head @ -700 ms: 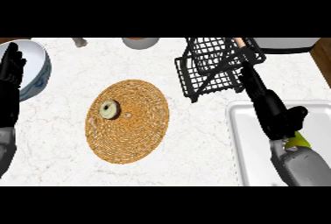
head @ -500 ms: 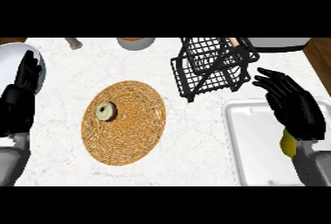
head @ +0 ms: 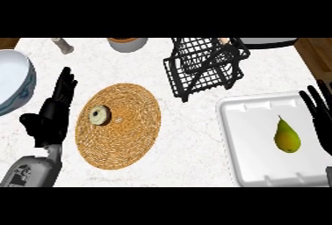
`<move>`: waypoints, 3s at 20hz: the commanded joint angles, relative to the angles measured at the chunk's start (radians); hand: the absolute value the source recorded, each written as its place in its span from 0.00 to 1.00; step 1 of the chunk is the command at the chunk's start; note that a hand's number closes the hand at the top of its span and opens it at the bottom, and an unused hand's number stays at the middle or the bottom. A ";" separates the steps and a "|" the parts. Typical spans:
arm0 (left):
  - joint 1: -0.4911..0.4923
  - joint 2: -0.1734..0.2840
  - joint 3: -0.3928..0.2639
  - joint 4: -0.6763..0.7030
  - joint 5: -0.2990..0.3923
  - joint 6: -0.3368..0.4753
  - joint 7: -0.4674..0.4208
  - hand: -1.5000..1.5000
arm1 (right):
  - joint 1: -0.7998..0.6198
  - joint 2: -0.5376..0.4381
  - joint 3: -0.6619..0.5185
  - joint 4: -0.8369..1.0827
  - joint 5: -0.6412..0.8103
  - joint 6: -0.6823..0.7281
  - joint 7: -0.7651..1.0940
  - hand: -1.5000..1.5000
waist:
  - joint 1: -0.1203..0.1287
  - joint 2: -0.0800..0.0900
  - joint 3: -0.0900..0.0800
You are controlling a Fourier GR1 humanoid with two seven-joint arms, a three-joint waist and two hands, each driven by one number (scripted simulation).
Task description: Pick the pear from the tray and place it in the tiered basket
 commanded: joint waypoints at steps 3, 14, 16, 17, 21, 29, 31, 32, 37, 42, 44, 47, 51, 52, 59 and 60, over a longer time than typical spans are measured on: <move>0.024 -0.063 -0.068 -0.019 -0.023 0.018 0.004 0.50 | 0.112 -0.168 -0.190 0.151 -0.279 0.458 0.102 0.00 | 0.023 -0.004 -0.007; 0.010 -0.085 -0.092 -0.013 -0.049 0.022 -0.018 0.50 | 0.187 -0.631 -0.312 0.164 0.199 0.884 0.032 0.00 | 0.062 0.001 -0.012; 0.026 -0.091 -0.103 0.001 -0.048 0.013 -0.024 0.50 | 0.165 -0.681 -0.344 0.140 0.307 0.897 0.002 0.00 | 0.072 0.003 -0.012; 0.046 -0.063 -0.095 -0.040 -0.037 -0.007 -0.018 0.50 | 0.184 -0.663 -0.345 0.093 0.380 0.903 -0.025 0.00 | 0.078 -0.005 -0.012; 0.015 -0.123 -0.119 0.017 -0.071 0.029 -0.039 0.50 | 0.153 -0.650 -0.318 0.018 0.619 0.882 -0.095 0.00 | 0.079 0.000 -0.013; 0.028 -0.132 -0.100 -0.028 -0.102 0.015 0.000 0.50 | 0.026 -0.614 -0.188 0.060 0.850 0.839 -0.155 0.00 | 0.085 -0.003 -0.016; 0.028 -0.122 -0.079 -0.031 -0.098 -0.013 0.008 0.50 | 0.047 -0.601 -0.201 0.030 0.873 0.846 -0.177 0.00 | 0.079 -0.004 -0.016; 0.038 -0.123 -0.097 -0.076 -0.110 -0.002 0.048 0.50 | -0.007 -0.633 -0.190 0.137 0.955 0.860 -0.282 0.00 | 0.088 -0.003 -0.015; 0.052 -0.141 -0.090 -0.042 -0.132 -0.014 -0.006 0.50 | 0.022 -0.648 -0.158 0.060 0.922 0.900 -0.185 0.00 | 0.081 -0.004 -0.016; -0.010 -0.133 -0.022 0.028 -0.109 -0.045 -0.007 0.50 | 0.080 -0.653 -0.118 0.019 0.999 0.896 -0.203 0.00 | 0.073 -0.004 -0.016; 0.002 -0.165 -0.063 -0.016 -0.151 -0.028 0.032 0.50 | 0.042 -0.649 -0.112 0.039 1.013 0.893 -0.193 0.00 | 0.078 -0.004 -0.016; 0.016 -0.167 -0.019 0.019 -0.131 -0.057 -0.025 0.50 | 0.076 -0.597 -0.097 -0.007 1.070 0.837 -0.191 0.00 | 0.076 -0.004 -0.017; 0.040 -0.178 -0.013 0.029 -0.149 -0.069 -0.060 0.50 | 0.073 -0.588 -0.094 -0.030 1.127 0.803 -0.197 0.00 | 0.074 -0.005 -0.017; 0.031 -0.207 -0.046 -0.011 -0.172 -0.034 0.000 0.50 | 0.150 -0.608 -0.088 -0.035 1.199 0.781 -0.304 0.00 | 0.071 -0.005 -0.016; 0.047 -0.200 -0.021 -0.027 -0.187 -0.064 0.008 0.50 | 0.099 -0.582 -0.020 -0.018 1.280 0.736 -0.351 0.00 | 0.078 -0.004 -0.016; 0.005 -0.216 -0.002 0.049 -0.177 -0.074 -0.038 0.50 | 0.082 -0.619 -0.054 -0.016 1.256 0.763 -0.363 0.00 | 0.074 -0.004 -0.017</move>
